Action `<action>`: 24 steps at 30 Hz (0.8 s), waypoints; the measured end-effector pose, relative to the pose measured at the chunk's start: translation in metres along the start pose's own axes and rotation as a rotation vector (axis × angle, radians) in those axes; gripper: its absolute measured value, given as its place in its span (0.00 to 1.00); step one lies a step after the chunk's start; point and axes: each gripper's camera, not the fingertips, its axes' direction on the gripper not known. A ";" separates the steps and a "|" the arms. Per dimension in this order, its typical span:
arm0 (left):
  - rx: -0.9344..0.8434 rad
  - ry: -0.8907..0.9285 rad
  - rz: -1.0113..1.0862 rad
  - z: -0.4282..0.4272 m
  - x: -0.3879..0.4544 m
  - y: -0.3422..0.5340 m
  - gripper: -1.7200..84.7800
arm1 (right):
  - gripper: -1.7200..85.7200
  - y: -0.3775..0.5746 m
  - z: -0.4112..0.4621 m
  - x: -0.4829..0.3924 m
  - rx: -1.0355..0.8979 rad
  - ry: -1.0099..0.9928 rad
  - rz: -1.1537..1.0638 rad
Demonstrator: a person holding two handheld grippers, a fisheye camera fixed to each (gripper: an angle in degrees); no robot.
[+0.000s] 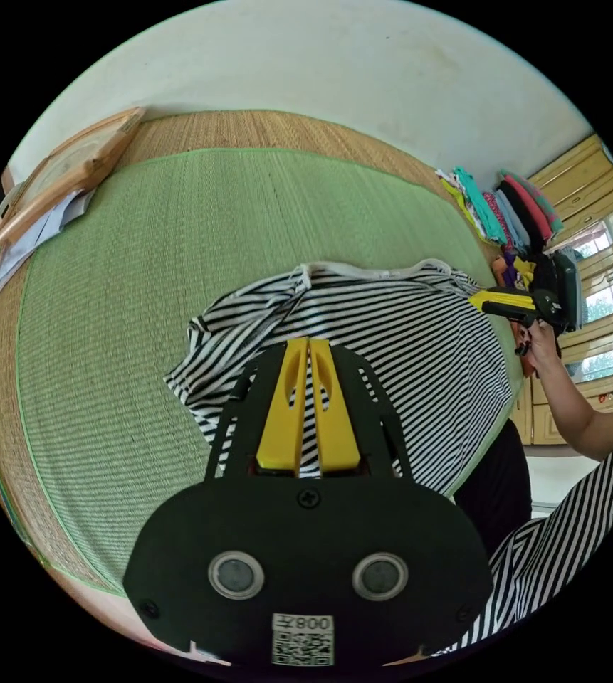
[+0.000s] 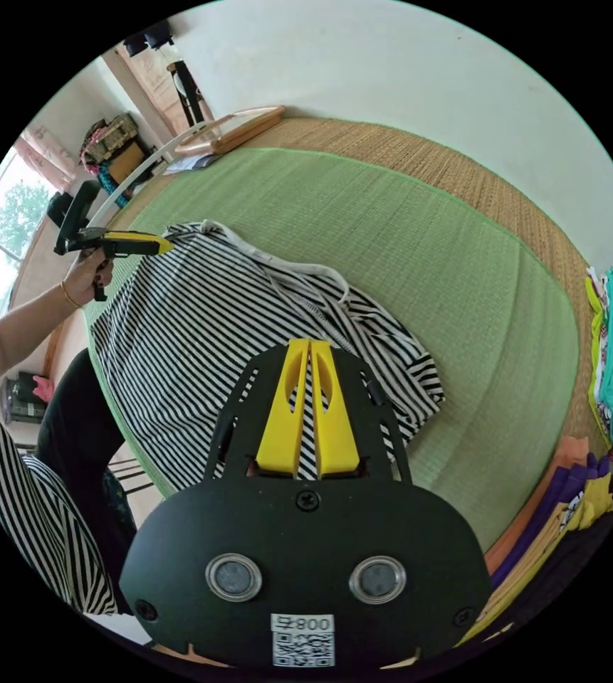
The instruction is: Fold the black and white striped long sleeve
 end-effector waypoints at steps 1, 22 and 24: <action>-0.002 0.002 -0.006 0.000 -0.001 0.001 0.02 | 0.02 -0.003 0.010 -0.001 -0.023 0.018 -0.006; 0.077 -0.064 -0.083 -0.046 -0.053 0.026 0.02 | 0.02 -0.025 -0.024 0.065 -0.006 0.158 0.052; 0.107 -0.038 -0.102 -0.059 -0.063 0.037 0.02 | 0.02 -0.015 -0.034 0.070 0.016 0.142 0.072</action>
